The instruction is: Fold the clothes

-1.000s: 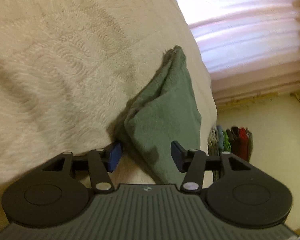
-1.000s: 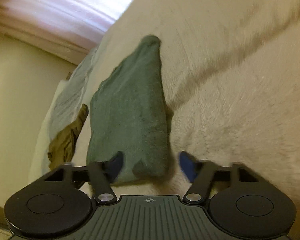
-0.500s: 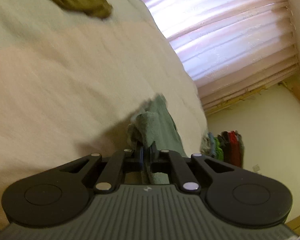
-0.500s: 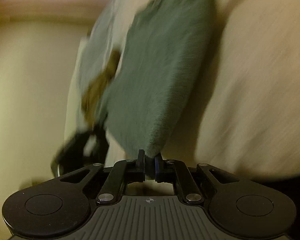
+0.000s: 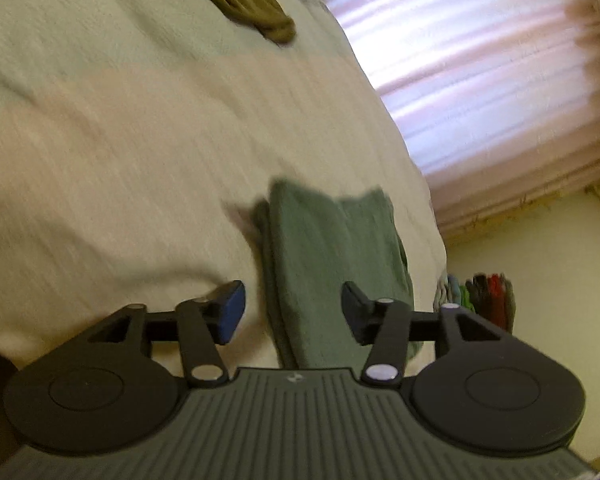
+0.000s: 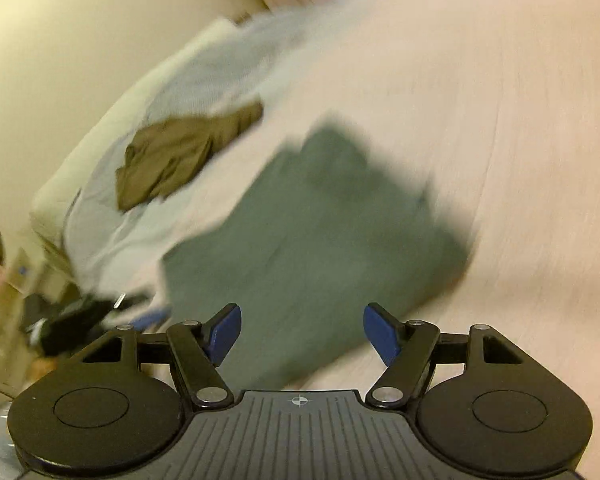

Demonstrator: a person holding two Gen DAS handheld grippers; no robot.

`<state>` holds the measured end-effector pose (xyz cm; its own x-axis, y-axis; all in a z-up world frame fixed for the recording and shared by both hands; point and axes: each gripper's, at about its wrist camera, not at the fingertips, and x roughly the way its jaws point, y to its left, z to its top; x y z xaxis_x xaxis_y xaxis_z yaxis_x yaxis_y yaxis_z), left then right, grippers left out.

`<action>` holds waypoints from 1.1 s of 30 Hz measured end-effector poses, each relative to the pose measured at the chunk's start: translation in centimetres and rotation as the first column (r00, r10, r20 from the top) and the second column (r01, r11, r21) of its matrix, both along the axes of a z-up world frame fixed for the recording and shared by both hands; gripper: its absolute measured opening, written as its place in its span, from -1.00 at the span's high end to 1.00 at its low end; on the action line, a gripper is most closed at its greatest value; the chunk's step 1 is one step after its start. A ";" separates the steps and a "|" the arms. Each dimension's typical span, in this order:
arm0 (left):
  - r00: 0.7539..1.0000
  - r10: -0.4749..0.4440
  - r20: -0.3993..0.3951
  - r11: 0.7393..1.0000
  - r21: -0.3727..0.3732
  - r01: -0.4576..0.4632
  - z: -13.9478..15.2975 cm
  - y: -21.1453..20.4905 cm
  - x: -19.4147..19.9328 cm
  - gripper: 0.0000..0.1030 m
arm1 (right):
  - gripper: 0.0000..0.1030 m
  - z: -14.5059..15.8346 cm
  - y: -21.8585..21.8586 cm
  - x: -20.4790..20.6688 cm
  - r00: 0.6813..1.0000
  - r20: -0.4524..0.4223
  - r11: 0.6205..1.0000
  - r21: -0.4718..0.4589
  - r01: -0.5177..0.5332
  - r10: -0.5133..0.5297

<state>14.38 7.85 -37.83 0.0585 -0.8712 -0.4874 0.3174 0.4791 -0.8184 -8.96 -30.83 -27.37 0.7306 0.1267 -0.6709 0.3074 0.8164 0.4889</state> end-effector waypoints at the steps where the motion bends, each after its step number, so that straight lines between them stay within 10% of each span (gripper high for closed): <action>1: 1.000 0.005 -0.004 1.000 0.002 -0.005 -0.3 -0.4 -0.4 0.06 | -0.38 0.5 -1.4 0.8 1.000 0.014 0.998 -0.053 -0.016 0.017; 4: 0.998 0.057 -0.016 0.998 0.010 -0.057 -1.1 -1.8 -1.0 0.06 | -0.80 0.5 -5.1 4.0 0.996 0.022 0.986 -0.148 -0.079 0.084; 11: 0.979 0.202 -0.022 0.979 -0.018 -0.203 -2.1 -3.2 -0.5 0.31 | -0.78 -5.8 -9.2 12.0 0.954 0.028 0.953 0.026 -0.301 0.300; 13: 0.982 0.189 -0.015 0.982 -0.024 -0.189 -2.1 -3.7 0.3 0.69 | -0.43 -7.1 -9.0 13.6 0.931 0.051 0.927 0.083 -0.365 0.362; 15: 0.988 0.156 -0.002 0.987 -0.028 -0.156 -2.0 -4.3 1.4 0.90 | 0.58 -8.0 -9.1 14.5 0.926 0.070 0.919 0.118 -0.376 0.370; 21: 0.994 0.042 0.101 0.998 -0.041 -0.038 0.0 -6.8 5.9 0.93 | 0.82 -7.1 -10.4 10.4 0.945 0.226 0.940 0.195 -0.281 0.235; 28: 0.934 -0.109 0.341 0.992 -0.020 0.123 4.9 -15.2 13.1 0.92 | 0.82 -4.2 -8.7 6.6 0.931 0.363 0.994 0.113 -0.003 -0.038; 33: 0.918 -0.124 0.377 0.987 0.143 0.075 3.0 -21.4 16.8 0.85 | 0.48 -5.5 -9.4 9.3 0.953 0.224 0.978 0.034 0.204 -0.207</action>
